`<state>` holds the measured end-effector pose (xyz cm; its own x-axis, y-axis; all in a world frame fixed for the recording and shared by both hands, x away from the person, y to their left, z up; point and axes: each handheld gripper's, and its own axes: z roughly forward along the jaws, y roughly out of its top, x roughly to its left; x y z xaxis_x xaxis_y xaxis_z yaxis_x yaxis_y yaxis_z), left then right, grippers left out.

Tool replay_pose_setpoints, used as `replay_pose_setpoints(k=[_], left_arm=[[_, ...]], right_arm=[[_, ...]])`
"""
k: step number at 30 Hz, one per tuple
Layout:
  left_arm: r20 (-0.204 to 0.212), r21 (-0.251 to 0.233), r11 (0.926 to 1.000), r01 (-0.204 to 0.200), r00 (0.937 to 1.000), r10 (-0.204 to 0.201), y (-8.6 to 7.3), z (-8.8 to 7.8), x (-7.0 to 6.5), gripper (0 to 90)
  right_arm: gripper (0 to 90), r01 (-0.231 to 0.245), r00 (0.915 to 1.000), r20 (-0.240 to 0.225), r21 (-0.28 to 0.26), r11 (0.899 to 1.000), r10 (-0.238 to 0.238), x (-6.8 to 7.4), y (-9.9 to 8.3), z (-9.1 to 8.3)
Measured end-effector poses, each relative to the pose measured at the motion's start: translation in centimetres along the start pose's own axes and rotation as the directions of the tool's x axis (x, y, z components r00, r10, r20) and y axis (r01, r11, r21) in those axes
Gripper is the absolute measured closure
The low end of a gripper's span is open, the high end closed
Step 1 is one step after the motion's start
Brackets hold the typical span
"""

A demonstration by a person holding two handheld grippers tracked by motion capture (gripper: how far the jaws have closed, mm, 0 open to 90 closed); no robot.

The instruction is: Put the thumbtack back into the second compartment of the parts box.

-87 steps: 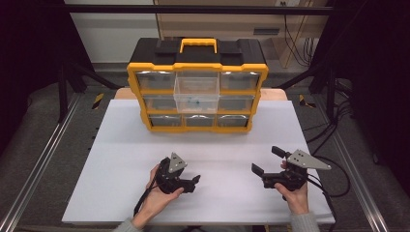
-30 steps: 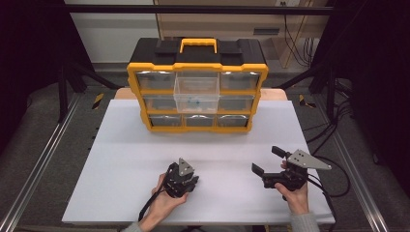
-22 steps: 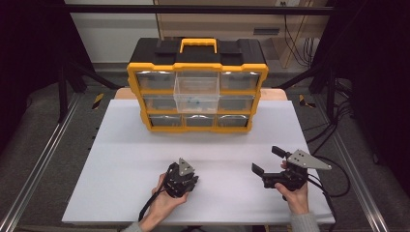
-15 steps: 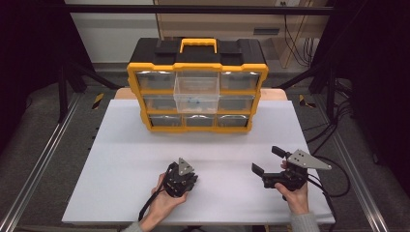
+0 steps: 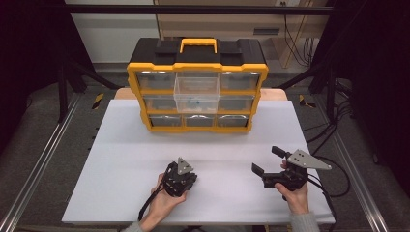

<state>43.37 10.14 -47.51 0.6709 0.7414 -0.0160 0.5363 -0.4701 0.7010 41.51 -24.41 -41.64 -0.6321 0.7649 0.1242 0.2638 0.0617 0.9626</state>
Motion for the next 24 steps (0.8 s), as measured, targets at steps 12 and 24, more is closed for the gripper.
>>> replay_pose_setpoints(k=[12, 24], left_arm=[[0.014, -0.019, 0.9998, -0.01, 0.9999, 0.01, 0.3, -0.9, 0.1, 84.2], [0.025, -0.055, 0.9985, 0.003, 0.9997, -0.002, 0.8, -2.5, 1.0, 84.2]], right_arm=[[0.6, 0.008, 1.0, -0.002, 0.001, 1.0, -0.008, 0.0, -0.1, 0.1], [0.5, 0.011, 0.9999, -0.002, 0.002, 1.0, -0.011, -0.1, -0.1, 0.1]])
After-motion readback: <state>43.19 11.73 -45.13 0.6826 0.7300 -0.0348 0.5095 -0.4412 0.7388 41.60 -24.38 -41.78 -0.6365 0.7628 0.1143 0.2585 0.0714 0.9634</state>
